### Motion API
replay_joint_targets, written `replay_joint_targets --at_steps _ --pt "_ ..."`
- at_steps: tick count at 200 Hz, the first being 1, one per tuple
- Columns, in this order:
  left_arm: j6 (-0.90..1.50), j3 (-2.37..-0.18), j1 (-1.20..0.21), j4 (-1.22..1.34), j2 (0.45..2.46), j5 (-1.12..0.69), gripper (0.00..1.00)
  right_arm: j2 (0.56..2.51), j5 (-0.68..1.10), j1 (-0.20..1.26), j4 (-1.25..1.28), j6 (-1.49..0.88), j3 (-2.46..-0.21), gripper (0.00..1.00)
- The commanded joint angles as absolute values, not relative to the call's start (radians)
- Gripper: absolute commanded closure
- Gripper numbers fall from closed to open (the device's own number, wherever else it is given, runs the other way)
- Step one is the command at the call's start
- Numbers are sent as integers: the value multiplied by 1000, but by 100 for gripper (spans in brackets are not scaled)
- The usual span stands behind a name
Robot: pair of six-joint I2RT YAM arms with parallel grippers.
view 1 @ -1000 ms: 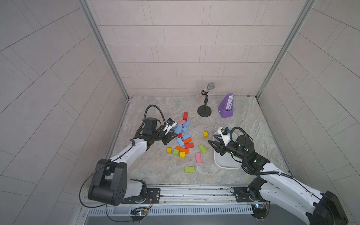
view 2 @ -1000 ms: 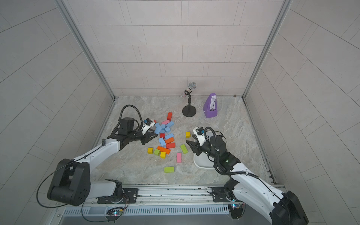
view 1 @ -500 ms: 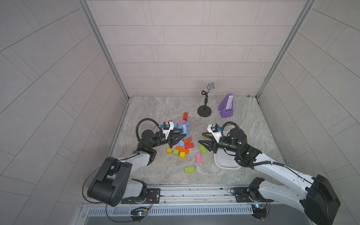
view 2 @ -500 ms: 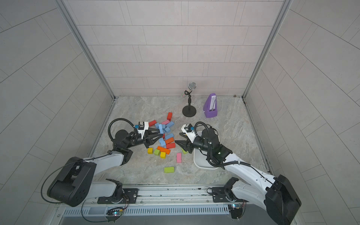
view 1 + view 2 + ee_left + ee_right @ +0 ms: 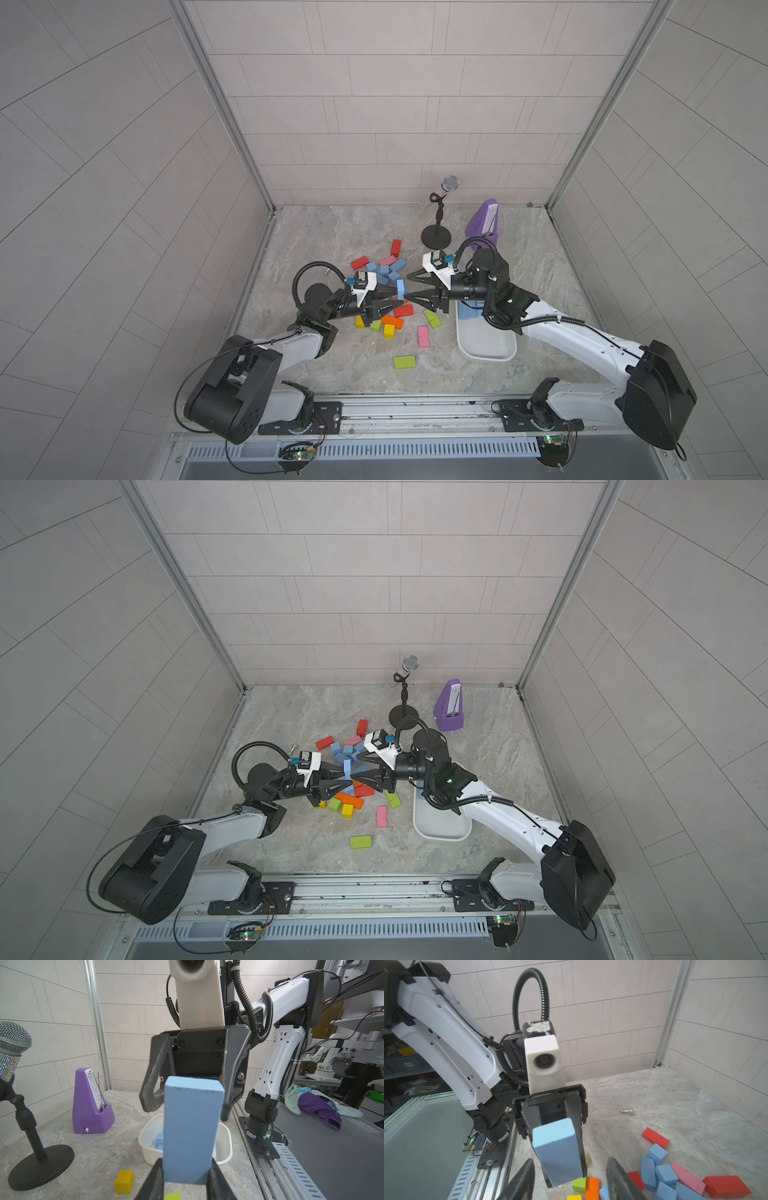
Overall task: Pick out the blue building blocks
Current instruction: Place the building block in the storage box.
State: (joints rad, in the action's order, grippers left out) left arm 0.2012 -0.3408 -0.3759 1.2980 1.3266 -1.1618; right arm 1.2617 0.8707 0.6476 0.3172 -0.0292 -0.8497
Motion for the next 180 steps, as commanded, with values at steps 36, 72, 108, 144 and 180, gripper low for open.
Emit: replay_joint_targets --at_steps 36,72,108,144,180 --pt "196 -334 -401 1355 1310 -1193 97 1303 976 678 183 105 -933 50" --pt "203 -338 -418 1355 1313 -1193 96 1306 982 678 174 113 -941 91" --pt "199 -335 -416 1344 1325 -1143 49 1243 891 664 178 106 -902 100" --pt "120 -344 -416 1180 1341 -1007 19 1117 606 609 90 22 -805 100" --pt "21 -416 -417 859 1337 -848 19 1093 351 466 -226 -107 -778 100"
